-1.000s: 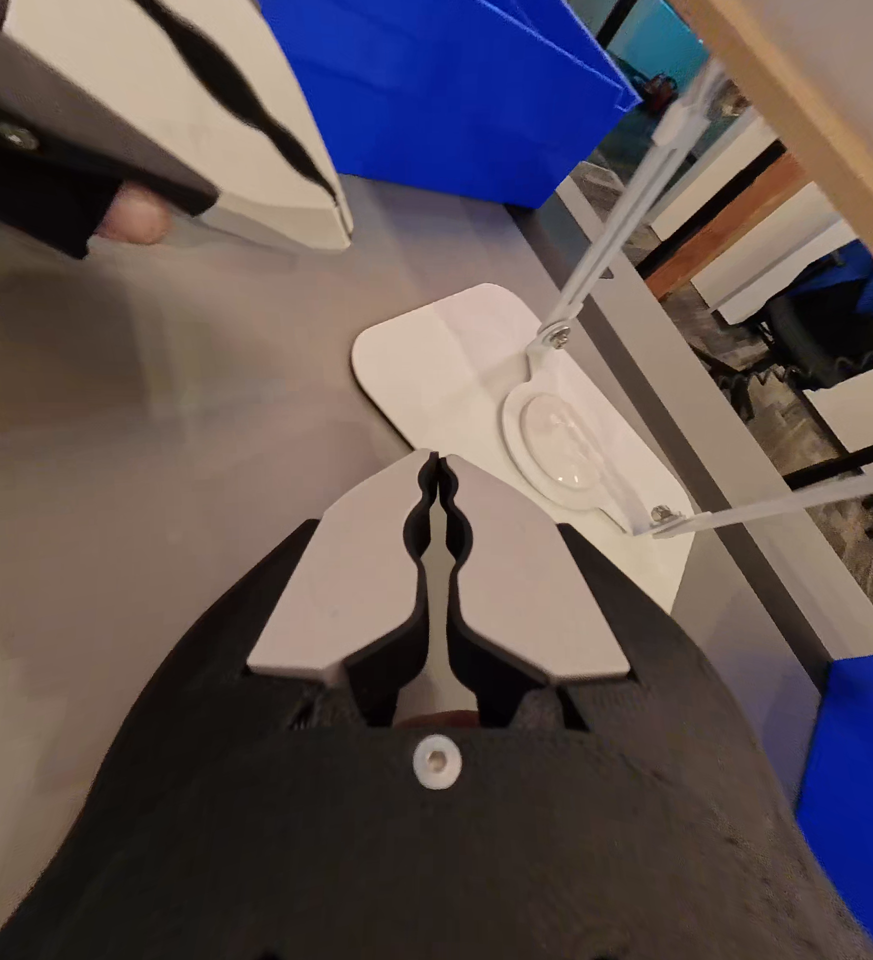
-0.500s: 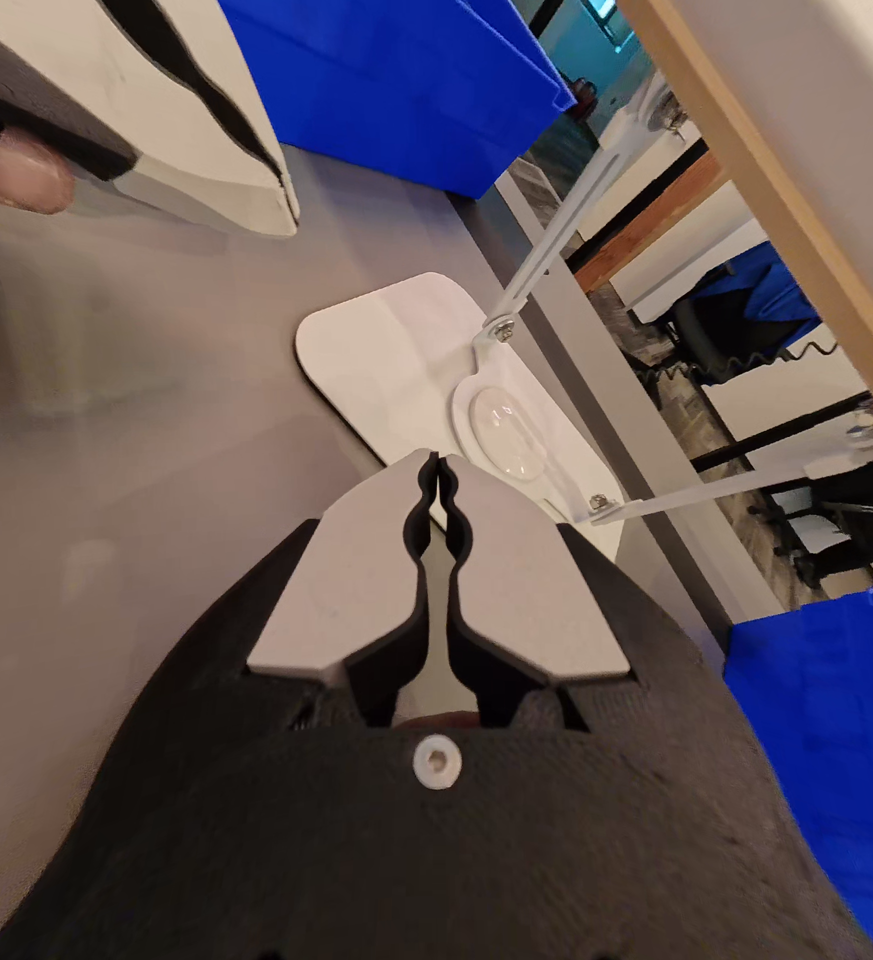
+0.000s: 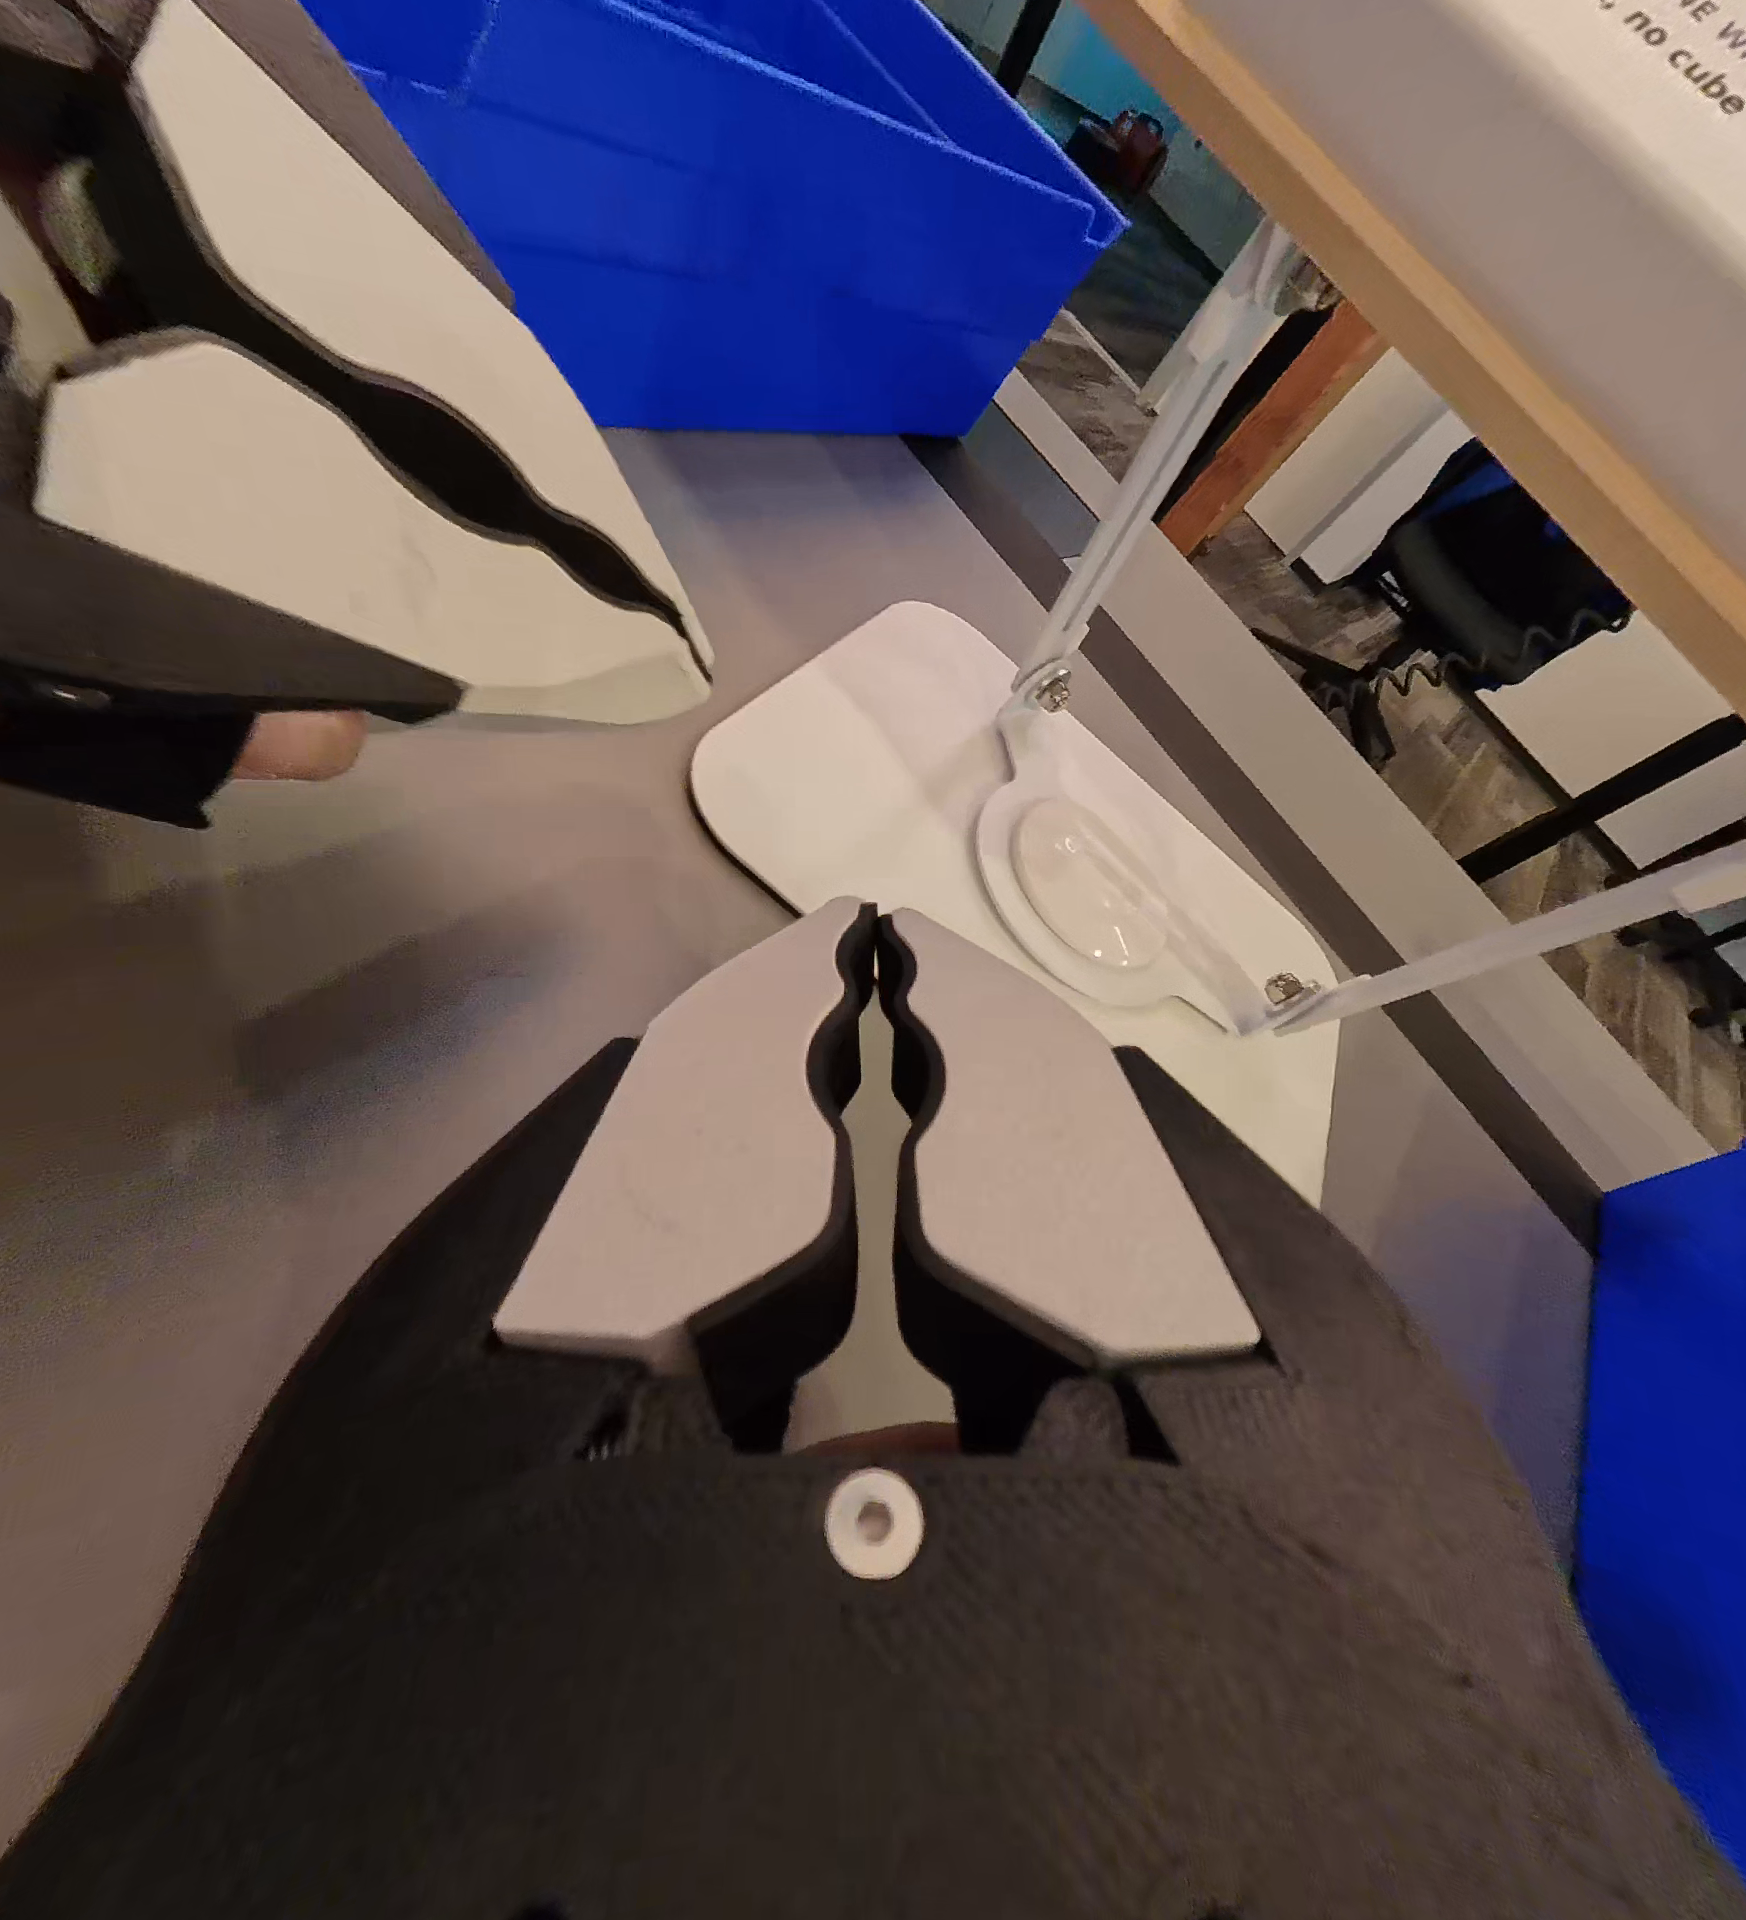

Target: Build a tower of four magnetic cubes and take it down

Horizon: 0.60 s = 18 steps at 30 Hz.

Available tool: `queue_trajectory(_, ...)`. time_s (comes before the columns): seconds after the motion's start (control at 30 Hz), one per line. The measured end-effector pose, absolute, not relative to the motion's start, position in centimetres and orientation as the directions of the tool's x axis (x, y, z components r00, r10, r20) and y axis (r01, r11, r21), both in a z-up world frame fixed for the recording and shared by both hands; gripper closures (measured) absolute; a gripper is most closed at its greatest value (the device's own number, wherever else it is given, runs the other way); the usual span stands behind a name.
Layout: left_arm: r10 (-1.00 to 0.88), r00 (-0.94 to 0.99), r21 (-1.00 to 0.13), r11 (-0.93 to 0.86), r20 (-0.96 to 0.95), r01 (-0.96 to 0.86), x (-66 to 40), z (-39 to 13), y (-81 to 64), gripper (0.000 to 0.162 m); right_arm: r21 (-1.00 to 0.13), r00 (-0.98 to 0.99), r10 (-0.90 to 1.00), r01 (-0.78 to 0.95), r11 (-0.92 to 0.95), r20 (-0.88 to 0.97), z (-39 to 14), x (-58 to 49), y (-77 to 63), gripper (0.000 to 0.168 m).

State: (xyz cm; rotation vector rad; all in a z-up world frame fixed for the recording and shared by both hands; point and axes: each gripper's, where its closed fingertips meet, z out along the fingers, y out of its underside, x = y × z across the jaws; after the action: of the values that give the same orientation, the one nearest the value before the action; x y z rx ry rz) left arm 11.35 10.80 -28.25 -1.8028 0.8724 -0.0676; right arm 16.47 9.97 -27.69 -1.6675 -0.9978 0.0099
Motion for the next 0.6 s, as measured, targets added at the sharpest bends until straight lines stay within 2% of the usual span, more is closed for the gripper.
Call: queue_trajectory(0.6, -0.577, 0.739, -0.848, -0.144, -0.347, -0.510, 11.2, -27.9, 10.9, 0.159, -0.787, 0.638, 0.564, 0.616, 0.035, 0.524, -27.3, 18.3, 10.4, 0.166)
